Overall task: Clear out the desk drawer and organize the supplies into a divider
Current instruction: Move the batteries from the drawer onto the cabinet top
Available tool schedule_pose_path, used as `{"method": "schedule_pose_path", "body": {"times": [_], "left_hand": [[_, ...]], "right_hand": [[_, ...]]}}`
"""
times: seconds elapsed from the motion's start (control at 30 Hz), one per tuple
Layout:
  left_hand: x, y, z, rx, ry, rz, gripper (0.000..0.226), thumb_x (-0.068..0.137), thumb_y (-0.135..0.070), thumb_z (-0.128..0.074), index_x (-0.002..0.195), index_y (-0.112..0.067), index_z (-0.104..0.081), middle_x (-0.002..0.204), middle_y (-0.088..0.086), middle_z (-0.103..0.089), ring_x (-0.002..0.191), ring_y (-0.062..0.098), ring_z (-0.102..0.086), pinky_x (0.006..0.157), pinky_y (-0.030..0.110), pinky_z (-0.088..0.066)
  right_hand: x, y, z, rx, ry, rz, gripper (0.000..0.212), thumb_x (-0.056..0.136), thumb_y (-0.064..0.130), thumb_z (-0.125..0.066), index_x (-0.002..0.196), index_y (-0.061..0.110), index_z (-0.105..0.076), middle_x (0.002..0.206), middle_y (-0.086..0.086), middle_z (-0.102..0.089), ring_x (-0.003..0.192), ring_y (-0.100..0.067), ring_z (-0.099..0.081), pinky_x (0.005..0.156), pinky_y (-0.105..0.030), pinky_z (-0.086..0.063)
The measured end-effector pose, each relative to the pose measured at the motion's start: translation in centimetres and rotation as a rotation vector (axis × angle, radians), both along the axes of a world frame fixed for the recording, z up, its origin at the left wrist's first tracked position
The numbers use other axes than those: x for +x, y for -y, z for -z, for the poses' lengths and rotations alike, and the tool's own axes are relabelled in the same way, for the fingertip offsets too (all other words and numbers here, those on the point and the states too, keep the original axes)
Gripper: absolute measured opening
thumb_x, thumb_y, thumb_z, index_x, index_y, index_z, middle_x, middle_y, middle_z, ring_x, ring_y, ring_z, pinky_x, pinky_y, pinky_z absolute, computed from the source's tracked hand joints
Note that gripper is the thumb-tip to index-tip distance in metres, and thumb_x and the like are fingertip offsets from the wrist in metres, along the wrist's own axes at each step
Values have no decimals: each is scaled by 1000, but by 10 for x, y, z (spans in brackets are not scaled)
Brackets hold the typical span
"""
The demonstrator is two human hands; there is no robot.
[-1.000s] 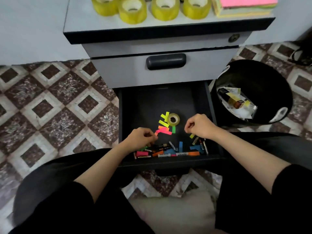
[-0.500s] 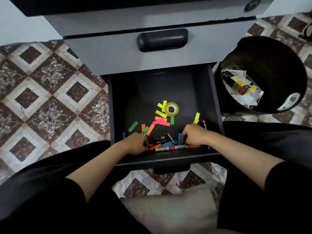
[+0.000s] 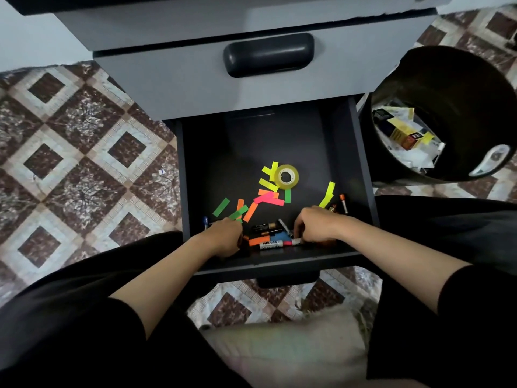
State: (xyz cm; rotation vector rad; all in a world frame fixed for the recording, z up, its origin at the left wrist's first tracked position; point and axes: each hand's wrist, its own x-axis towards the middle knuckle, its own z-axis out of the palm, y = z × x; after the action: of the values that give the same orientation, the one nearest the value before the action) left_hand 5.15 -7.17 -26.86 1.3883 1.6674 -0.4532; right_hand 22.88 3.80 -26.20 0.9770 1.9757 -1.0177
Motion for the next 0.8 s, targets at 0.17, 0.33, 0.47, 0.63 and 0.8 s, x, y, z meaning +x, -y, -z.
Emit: {"method": "schedule_pose_path", "body": {"times": [0.17, 0.33, 0.47, 0.63, 0.8], "left_hand": [[-3, -1, -1, -60, 0, 64, 24, 91, -6, -46, 107, 0, -63, 112, 18, -59, 101, 30, -58, 86, 35, -47], [-11, -4, 0, 7, 40, 55, 19, 89, -5, -52, 100, -7, -67, 106, 11, -64, 101, 23, -59, 90, 33, -47], [-19, -16, -4, 186, 33, -17, 22, 88, -7, -59, 107, -12, -67, 108, 4, -62, 102, 18, -59, 87, 26, -45], [-17, -10, 3, 164, 68, 51, 16, 87, -11, -61, 101, -15, -67, 108, 4, -61, 103, 18, -56, 83, 25, -42], [-9, -3, 7, 126, 50, 109, 17, 90, -12, -57, 106, -13, -63, 109, 8, -59, 104, 22, -55, 80, 25, -38]], "right_hand": [[-1, 0, 5, 6, 52, -11, 19, 83, 5, -56, 96, 6, -70, 105, -11, -64, 97, -28, -61, 81, -37, -52], [-2, -2, 9, -7, 67, 15, 18, 83, 3, -55, 94, 3, -70, 103, -13, -66, 96, -27, -62, 79, -36, -52], [-1, -3, 7, -34, 65, 46, 21, 85, 2, -53, 95, 8, -71, 103, -11, -67, 93, -24, -63, 73, -29, -49], [-1, -2, 6, -27, 53, 55, 22, 84, 0, -53, 94, 7, -71, 102, -13, -67, 91, -25, -63, 72, -31, -50], [-1, -1, 6, -24, 50, 52, 23, 83, -1, -53, 94, 8, -71, 103, -13, -66, 93, -27, -64, 74, -32, -52]]}}
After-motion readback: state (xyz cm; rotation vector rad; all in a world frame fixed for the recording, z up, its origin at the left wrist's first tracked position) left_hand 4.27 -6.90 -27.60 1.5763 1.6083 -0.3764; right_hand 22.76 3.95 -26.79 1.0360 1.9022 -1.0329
